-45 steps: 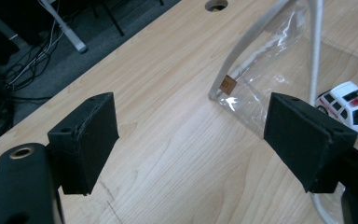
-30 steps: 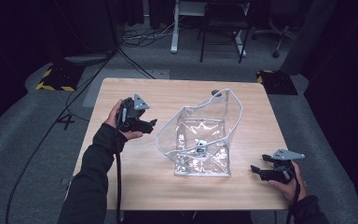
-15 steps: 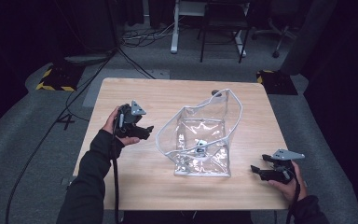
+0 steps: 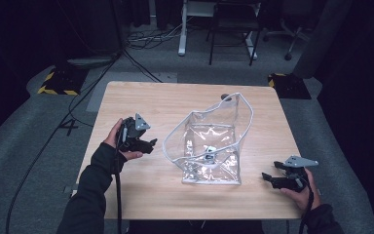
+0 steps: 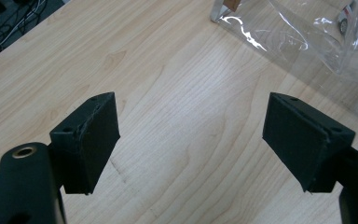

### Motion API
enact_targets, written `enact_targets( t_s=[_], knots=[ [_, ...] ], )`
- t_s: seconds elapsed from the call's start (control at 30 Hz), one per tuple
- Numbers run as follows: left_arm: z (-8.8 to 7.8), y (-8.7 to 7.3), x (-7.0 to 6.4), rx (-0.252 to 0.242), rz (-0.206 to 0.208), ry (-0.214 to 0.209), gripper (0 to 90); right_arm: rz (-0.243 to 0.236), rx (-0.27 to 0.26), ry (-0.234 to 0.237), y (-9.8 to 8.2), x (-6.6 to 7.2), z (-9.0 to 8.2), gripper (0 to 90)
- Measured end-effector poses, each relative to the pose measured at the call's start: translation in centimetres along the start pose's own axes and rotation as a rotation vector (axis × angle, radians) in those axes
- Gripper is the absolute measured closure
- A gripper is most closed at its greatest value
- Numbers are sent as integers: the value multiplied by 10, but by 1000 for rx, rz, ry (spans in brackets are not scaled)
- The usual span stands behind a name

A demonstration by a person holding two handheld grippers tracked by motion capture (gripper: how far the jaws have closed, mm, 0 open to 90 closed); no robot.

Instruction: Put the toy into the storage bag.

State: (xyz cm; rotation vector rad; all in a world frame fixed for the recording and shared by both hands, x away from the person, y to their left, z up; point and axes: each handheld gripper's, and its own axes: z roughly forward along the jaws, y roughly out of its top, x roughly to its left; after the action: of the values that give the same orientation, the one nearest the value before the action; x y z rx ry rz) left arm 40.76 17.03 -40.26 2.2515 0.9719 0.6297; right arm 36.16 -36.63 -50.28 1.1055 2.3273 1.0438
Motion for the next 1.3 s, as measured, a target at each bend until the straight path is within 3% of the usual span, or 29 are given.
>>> enact_targets(
  t_s=[0.07, 0.1, 0.3, 0.33, 0.4, 1.3],
  knots=[
    [0, -2, -1, 5, -6, -7, 188, 0, 0, 0, 0, 0, 0, 235],
    [2, -4, -4, -11, -28, -13, 188, 0, 0, 0, 0, 0, 0, 235],
    [0, -11, -6, -6, -29, -7, 188, 0, 0, 0, 0, 0, 0, 235],
    [-3, -14, -3, 22, 14, -3, 188, 0, 0, 0, 0, 0, 0, 235],
    [-3, -17, -3, 37, 26, -3, 187, 0, 0, 0, 0, 0, 0, 235],
    [1, -59, -17, 92, 36, -14, 187, -1, 0, 0, 0, 0, 0, 235]
  ],
)
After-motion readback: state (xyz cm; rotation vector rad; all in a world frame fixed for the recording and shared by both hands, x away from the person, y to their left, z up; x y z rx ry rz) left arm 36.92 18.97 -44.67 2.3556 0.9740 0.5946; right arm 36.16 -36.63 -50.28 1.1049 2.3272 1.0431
